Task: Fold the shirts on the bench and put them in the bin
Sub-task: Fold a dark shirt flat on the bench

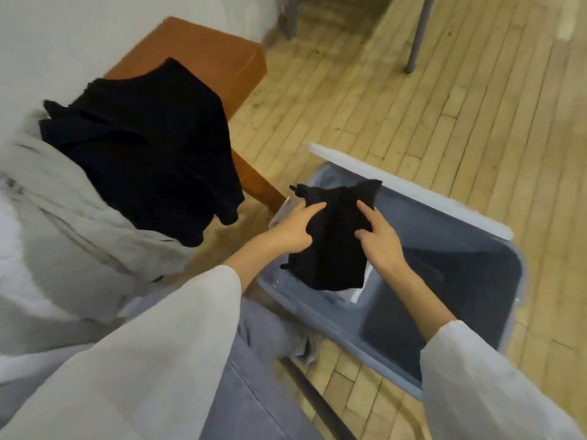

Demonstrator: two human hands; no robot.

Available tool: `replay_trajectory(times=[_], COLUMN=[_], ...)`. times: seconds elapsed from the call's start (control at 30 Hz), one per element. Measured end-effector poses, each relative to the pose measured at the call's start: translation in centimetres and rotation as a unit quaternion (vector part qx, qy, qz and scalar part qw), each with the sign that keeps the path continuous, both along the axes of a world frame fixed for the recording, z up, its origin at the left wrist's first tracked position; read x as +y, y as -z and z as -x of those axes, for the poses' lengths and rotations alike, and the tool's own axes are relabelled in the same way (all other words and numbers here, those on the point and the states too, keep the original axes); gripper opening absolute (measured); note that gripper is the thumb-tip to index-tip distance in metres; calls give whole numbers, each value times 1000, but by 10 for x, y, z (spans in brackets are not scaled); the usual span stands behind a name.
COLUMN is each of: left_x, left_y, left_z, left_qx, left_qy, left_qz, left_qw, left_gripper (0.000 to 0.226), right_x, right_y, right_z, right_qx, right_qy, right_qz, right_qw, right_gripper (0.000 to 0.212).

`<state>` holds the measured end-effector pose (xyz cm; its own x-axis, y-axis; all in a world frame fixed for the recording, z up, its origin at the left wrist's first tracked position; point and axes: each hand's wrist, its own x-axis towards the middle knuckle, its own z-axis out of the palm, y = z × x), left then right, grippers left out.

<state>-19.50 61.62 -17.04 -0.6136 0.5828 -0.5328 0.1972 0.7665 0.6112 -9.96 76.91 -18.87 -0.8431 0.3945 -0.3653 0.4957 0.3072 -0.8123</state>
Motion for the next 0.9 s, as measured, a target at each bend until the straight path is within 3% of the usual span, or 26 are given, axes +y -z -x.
replay_trajectory(times=[0.13, 0.27, 0.47, 0.57, 0.63, 0.7, 0.83, 0.9], left_x=[23, 34, 48, 42, 25, 12, 13, 18], left_y=[68, 115, 177, 220, 248, 264, 280, 277], left_z=[-1, -2, 11, 29, 39, 40, 22, 15], left_qx=[-25, 28, 76, -40, -155, -215, -226, -211], left_qy=[56, 139, 180, 39, -34, -72, -28, 36], left_qz=[63, 121, 86, 95, 143, 176, 243, 312], left_qw=[996, 983, 977, 994, 977, 958, 943, 926], left_gripper=[87, 89, 94, 80, 74, 80, 65, 68], right_x=[23, 32, 44, 46, 49, 51, 41, 34], right_y=[62, 119, 186, 232, 260, 275, 278, 276], right_z=[-10, -16, -17, -19, -21, -19, -17, -20], right_qx=[-62, -111, -89, -121, -158, -183, -178, -175], right_qy=[-9, -21, 21, 47, 79, 102, 104, 73], right_qz=[-17, -14, -36, 41, 85, 89, 35, -97], right_qw=[998, 993, 995, 991, 981, 974, 978, 977], right_gripper=[67, 68, 65, 69, 77, 81, 82, 78])
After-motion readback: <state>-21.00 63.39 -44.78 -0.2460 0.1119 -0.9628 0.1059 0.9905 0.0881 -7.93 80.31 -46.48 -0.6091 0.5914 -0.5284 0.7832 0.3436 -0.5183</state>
